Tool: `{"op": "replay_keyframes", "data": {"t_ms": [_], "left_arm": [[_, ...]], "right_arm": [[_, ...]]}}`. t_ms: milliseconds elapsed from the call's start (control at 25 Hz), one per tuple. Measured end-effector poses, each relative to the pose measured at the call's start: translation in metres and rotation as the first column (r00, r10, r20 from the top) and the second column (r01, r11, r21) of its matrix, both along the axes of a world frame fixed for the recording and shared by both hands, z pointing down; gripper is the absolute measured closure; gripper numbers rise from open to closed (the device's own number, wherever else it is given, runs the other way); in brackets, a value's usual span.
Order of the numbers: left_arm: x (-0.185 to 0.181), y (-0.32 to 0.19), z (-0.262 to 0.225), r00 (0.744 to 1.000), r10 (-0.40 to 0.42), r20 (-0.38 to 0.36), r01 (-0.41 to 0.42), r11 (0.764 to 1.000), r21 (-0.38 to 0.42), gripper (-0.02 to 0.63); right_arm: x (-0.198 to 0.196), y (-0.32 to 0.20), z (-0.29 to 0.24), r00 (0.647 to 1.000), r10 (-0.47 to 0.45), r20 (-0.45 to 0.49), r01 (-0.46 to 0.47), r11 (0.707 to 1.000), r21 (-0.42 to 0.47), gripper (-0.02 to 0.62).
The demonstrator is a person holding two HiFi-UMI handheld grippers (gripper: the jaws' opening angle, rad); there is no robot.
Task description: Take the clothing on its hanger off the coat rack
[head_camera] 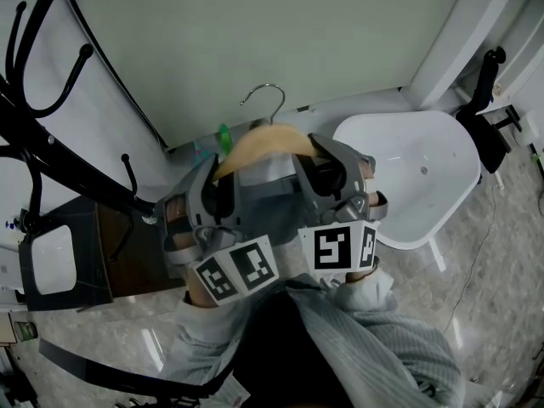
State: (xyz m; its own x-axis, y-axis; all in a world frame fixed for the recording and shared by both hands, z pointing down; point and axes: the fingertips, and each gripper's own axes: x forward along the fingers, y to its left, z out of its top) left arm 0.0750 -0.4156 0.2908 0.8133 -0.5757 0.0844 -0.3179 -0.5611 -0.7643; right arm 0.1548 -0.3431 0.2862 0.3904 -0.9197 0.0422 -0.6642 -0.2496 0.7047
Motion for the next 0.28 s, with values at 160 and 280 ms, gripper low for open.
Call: {"op": "replay_keyframes", "data": {"t_ms": [160, 280], "left_arm": [[-0.0013, -0.0004, 0.0014, 1.0, -0.006, 0.001, 0.006, 1.0, -0.005, 0.497], [-0.0023, 0.0001, 0.001, 1.0, -0.006, 0.002, 0.006, 1.0, -0.006, 0.497]], "right_arm": [[-0.0008, -0.0013, 0.0007, 1.0, -0.008, -0.001, 0.008, 1.0, -0.005, 0.48], [-0.0021, -0.0013, 0.0, 1.0, -0.011, -0.003, 0.011, 1.0, -0.006, 0.48]]}}
